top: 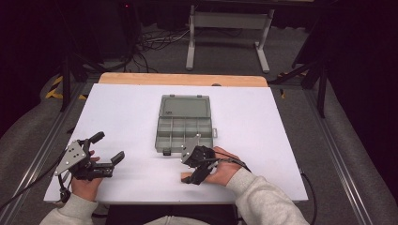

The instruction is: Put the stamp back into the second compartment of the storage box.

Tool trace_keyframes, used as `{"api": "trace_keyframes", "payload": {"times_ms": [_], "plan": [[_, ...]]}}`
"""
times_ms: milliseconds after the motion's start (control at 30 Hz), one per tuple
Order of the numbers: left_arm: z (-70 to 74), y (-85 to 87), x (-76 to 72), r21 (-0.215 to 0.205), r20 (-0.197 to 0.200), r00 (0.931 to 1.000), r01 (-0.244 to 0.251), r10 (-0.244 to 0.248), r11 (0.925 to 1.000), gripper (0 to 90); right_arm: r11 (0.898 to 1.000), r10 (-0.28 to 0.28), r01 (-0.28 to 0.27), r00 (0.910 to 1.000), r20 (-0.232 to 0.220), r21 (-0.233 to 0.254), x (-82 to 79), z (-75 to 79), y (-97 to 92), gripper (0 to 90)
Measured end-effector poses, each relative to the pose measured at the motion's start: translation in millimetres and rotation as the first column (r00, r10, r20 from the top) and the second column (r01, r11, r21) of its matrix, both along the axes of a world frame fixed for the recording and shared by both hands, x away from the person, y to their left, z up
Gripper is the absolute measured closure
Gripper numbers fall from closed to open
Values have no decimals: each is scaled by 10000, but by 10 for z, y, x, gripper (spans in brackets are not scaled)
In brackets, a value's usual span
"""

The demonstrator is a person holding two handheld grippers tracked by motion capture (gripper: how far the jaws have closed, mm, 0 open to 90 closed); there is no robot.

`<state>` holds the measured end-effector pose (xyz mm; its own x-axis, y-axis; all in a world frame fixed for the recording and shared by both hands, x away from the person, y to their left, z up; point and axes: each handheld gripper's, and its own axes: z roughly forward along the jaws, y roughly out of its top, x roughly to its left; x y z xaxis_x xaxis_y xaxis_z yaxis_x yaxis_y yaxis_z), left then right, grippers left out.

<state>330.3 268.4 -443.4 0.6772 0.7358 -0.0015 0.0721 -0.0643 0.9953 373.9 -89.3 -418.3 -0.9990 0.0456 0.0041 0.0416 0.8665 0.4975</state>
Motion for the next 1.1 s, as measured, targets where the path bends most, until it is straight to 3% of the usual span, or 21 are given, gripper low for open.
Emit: {"api": "trace_keyframes", "payload": {"times_ms": [300,667,867,1100], "plan": [[1,2,0,-1,10,10000,-8,8,10000,2,9974,240,-252,9995,-199,-675,-17,-46,66,388],[6,0,-6,52,-2,10000,21,-21,10000,3,9895,388,-417,9990,-236,-1381,-11,-107,113,512],[4,-3,-6,42,13,10000,12,-12,10000,3,9844,679,-672,9977,-14,-1624,-23,-123,130,611],[1,-6,-4,48,19,10000,16,-17,10000,3,9830,747,-735,9972,8,-1684,-24,-124,135,654]]}}
